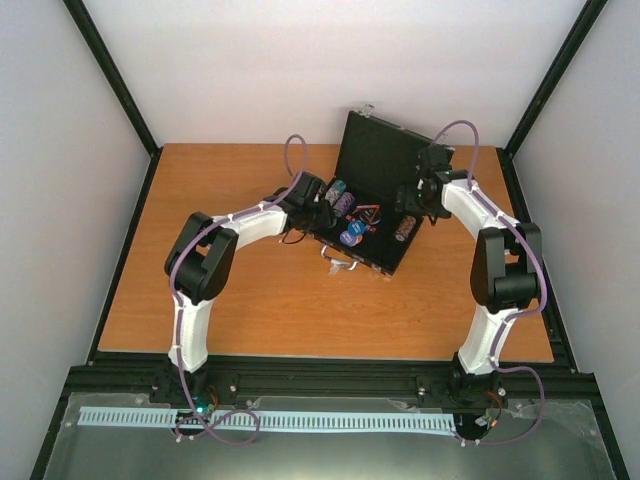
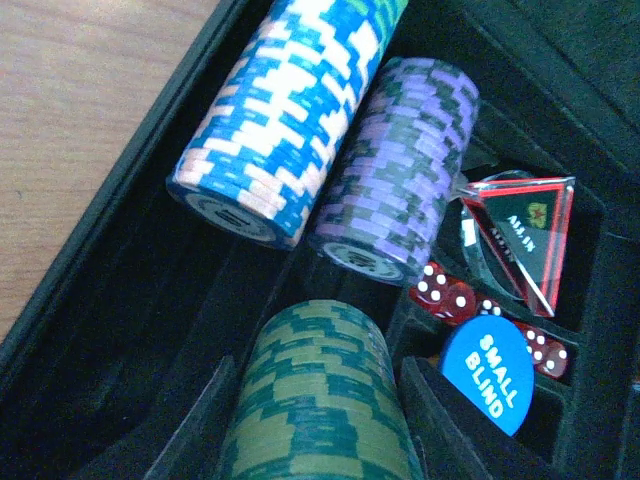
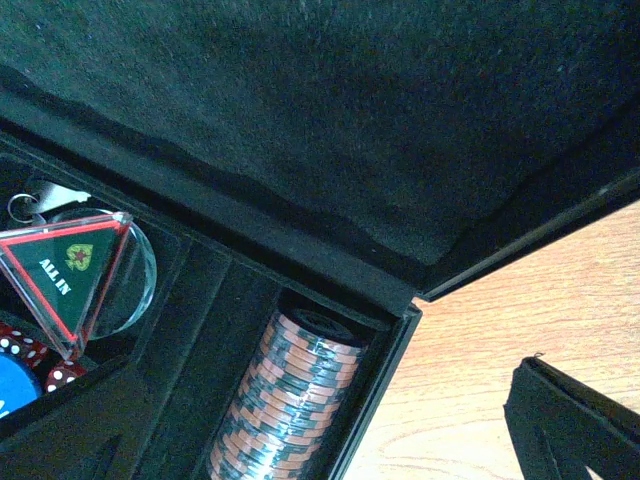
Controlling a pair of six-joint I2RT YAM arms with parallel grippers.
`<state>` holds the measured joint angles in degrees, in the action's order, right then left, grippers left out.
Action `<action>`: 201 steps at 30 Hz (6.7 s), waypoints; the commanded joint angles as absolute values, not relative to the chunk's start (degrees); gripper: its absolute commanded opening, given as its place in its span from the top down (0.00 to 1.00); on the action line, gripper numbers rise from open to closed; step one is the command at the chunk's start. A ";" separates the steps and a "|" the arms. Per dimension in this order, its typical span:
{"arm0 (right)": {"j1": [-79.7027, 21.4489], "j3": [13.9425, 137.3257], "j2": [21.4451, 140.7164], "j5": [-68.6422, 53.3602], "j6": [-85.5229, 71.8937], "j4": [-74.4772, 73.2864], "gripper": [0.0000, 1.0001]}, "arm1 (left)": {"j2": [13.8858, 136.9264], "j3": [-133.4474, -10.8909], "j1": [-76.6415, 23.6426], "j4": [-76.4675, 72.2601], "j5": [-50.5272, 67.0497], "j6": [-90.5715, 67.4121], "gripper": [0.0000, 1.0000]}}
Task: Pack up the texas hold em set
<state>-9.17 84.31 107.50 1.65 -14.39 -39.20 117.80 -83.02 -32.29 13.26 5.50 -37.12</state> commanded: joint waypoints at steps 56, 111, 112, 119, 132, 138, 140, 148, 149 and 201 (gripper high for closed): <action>-31.51 98.97 117.11 -8.11 -7.93 -50.16 0.05 | 86.73 -58.50 -24.47 39.84 -1.23 -25.39 0.00; -22.02 96.33 120.89 -19.91 -5.40 -39.90 0.02 | 93.95 -59.95 -23.64 38.77 1.08 -27.09 0.00; -21.84 96.37 121.20 -21.22 -5.36 -39.61 0.03 | 94.10 -60.10 -23.64 38.76 1.06 -27.21 0.00; -21.75 95.16 121.76 -25.94 -5.66 -37.81 0.04 | 95.22 -61.29 -23.64 38.89 1.36 -27.77 0.00; -22.01 91.13 122.31 -25.56 -6.24 -36.23 0.04 | 94.77 -59.77 -23.64 38.74 1.50 -27.11 0.00; -23.16 88.94 119.56 -26.10 -5.99 -36.62 0.04 | 95.64 -60.41 -23.64 38.45 1.58 -26.66 0.00; -23.64 88.06 118.02 -25.90 -6.06 -37.01 0.04 | 95.94 -60.47 -23.64 38.37 1.66 -26.57 0.00; -24.52 85.11 112.58 -23.62 -6.86 -37.39 0.04 | 96.74 -60.99 -23.64 37.81 2.26 -26.42 0.00; -24.51 85.40 112.31 -23.23 -6.79 -37.55 0.04 | 96.91 -61.07 -23.64 37.82 2.24 -26.30 0.00; -27.39 87.50 115.69 -27.67 -8.16 -40.27 0.04 | 97.74 -62.24 -23.65 38.59 1.33 -24.50 0.00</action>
